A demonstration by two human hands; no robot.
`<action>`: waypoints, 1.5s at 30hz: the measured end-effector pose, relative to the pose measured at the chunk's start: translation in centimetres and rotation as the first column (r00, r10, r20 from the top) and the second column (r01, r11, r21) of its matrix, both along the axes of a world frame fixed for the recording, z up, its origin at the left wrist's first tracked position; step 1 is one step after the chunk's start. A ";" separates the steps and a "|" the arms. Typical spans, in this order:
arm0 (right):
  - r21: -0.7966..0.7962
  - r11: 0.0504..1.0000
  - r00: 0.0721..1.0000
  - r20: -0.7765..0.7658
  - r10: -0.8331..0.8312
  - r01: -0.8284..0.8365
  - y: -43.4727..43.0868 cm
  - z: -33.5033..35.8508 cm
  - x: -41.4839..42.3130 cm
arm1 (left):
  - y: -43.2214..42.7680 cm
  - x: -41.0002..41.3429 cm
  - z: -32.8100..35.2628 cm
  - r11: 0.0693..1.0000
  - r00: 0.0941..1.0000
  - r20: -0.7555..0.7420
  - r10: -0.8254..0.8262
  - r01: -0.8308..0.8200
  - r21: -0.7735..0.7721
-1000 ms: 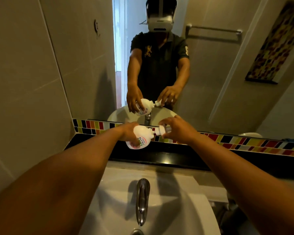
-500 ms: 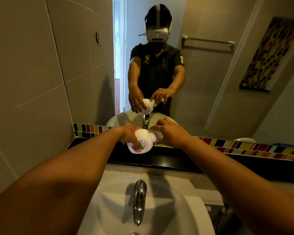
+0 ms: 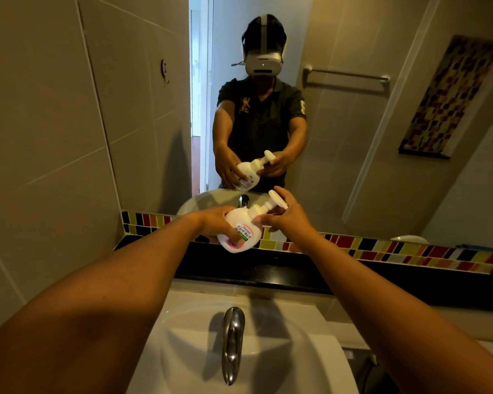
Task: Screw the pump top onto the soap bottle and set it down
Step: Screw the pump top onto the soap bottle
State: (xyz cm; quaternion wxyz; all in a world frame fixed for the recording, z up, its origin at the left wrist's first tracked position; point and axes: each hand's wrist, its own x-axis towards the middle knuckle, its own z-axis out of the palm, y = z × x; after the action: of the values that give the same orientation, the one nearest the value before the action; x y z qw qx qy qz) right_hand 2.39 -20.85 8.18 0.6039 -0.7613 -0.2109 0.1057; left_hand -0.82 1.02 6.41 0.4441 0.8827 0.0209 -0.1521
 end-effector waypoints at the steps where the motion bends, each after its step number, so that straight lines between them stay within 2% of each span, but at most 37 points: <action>1: 0.042 0.999 0.999 -0.033 0.007 -0.005 0.0 -0.1 -0.1 | 0.1 0.1 0.0 1.000 1.000 0.000 0.003 -0.003 -0.018; 6: 0.096 0.993 0.978 -0.194 0.083 -0.065 -0.1 -0.4 0.2 | 0.4 0.2 0.0 0.997 0.999 -0.039 -0.004 0.001 -0.076; 12: 0.159 0.976 0.950 -0.251 0.185 -0.148 -0.5 -0.5 1.2 | 0.9 -0.2 0.3 0.991 0.989 -0.142 -0.028 0.009 -0.133; 15: 0.154 0.981 0.949 -0.276 0.154 -0.114 -0.1 -0.9 1.2 | 0.7 -0.3 0.5 0.993 0.983 -0.177 -0.040 0.020 -0.118; 19: 0.067 0.995 0.968 -0.235 0.084 -0.070 0.4 -1.0 0.6 | 0.2 0.0 0.4 0.993 0.985 -0.170 -0.036 0.015 -0.120; 24: -0.116 0.993 0.995 -0.096 0.024 -0.035 0.7 -1.3 0.5 | -0.3 0.2 0.1 0.994 0.990 -0.138 -0.029 0.013 -0.112; 26: -0.093 0.992 0.986 -0.151 0.076 -0.091 0.5 -1.4 0.6 | -0.3 0.2 0.2 0.992 0.992 -0.124 -0.022 0.007 -0.127; 31: 0.084 0.977 0.940 -0.267 0.212 -0.196 -0.4 -1.4 1.3 | 0.0 0.1 0.2 0.992 0.994 -0.112 0.001 -0.015 -0.129; 37: -0.004 0.994 0.971 -0.215 0.103 -0.107 -0.1 -1.1 0.9 | -0.4 0.3 0.0 0.994 0.996 -0.092 -0.022 0.012 -0.111; 42: 0.015 0.977 0.948 -0.241 0.209 -0.211 -0.3 -0.4 0.7 | -0.3 0.3 0.1 0.993 0.998 -0.069 -0.011 0.003 -0.115; 45: 0.037 0.980 0.943 -0.264 0.201 -0.198 -0.3 -0.2 0.9 | 0.0 0.3 0.4 0.993 0.997 -0.073 0.009 -0.017 -0.119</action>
State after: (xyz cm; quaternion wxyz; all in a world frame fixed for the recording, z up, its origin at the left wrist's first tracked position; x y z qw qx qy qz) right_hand 3.30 -21.15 7.99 0.6169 -0.7118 -0.2043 0.2665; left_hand -0.56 0.99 6.78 0.4960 0.8484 0.0335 -0.1819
